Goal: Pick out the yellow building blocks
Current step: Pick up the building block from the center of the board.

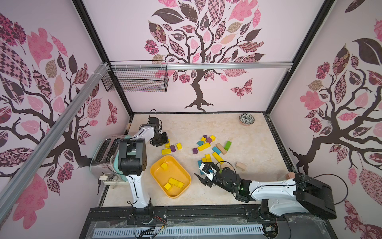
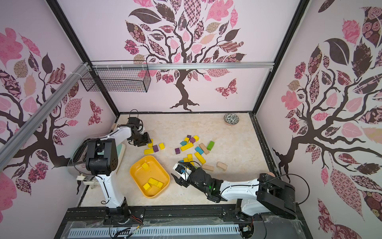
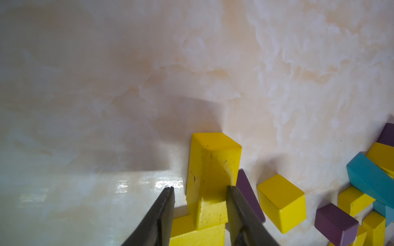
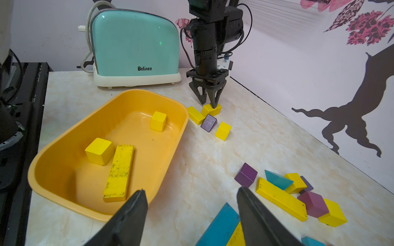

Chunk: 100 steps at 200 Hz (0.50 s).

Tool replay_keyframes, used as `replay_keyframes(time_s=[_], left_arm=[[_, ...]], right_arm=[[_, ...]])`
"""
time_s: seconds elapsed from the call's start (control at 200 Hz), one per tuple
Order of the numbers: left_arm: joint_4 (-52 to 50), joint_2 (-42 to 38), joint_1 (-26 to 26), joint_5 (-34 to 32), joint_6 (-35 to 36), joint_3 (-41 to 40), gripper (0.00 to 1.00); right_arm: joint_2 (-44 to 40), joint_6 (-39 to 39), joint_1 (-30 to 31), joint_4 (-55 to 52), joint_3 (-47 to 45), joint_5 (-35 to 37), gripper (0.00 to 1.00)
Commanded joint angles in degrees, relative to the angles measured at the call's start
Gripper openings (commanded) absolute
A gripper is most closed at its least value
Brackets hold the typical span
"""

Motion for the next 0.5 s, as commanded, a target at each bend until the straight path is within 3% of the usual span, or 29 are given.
replay_keyframes(time_s=[0.0, 0.495], left_arm=[[-1.7, 2.5, -0.7, -1.5, 0.8, -0.2, 0.46], [-1.9, 2.6, -1.7, -2.0, 0.6, -0.1, 0.54]], right_arm=[[0.4, 0.3, -0.3, 0.1, 2.0, -0.1, 0.72], [0.8, 0.1, -0.2, -0.2, 2.2, -0.3, 0.72]])
